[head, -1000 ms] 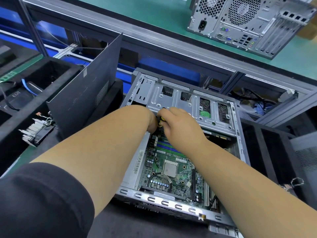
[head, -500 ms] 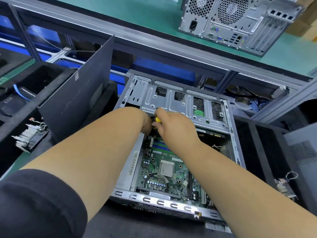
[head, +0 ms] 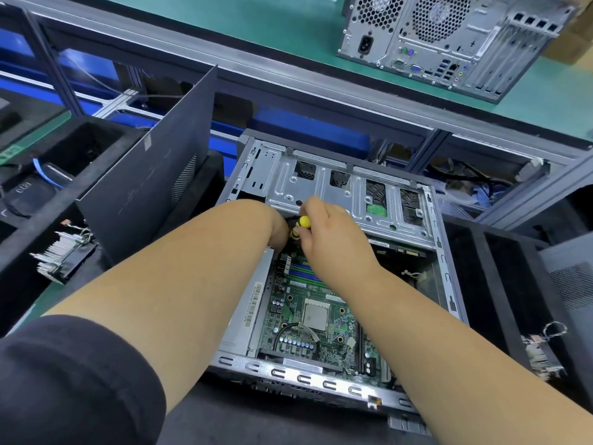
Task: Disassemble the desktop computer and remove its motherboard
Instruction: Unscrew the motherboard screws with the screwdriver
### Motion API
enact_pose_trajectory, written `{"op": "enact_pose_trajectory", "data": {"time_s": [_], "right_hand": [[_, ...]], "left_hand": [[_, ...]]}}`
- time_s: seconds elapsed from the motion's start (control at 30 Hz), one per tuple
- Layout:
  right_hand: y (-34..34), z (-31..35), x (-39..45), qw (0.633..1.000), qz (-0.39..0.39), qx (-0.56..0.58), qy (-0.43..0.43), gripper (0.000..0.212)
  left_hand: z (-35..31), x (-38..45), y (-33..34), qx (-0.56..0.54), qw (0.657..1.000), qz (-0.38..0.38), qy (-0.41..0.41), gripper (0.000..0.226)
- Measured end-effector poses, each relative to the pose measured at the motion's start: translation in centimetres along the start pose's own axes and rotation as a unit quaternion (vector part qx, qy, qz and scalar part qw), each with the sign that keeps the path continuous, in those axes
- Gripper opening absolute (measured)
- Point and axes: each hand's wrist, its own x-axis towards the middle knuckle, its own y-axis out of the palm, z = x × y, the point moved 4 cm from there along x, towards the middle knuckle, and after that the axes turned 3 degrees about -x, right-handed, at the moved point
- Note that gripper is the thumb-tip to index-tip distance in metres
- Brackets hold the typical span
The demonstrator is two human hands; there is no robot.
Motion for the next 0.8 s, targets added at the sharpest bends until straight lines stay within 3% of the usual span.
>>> {"op": "enact_pose_trajectory", "data": {"time_s": [0.5, 0.8], "right_hand": [[-0.1, -0.1, 0.0, 1.000, 0.000, -0.006, -0.011, 0.024], [-0.4, 0.0, -0.4, 0.999, -0.011, -0.042, -0.022, 0.019]], "left_hand": [[0.2, -0.5, -0.3, -0.043, 0.999, -0.020, 0.001, 0.018], [-0.2, 0.5, 0.0, 0.004, 1.000, 0.001, 0.007, 0.011]]}}
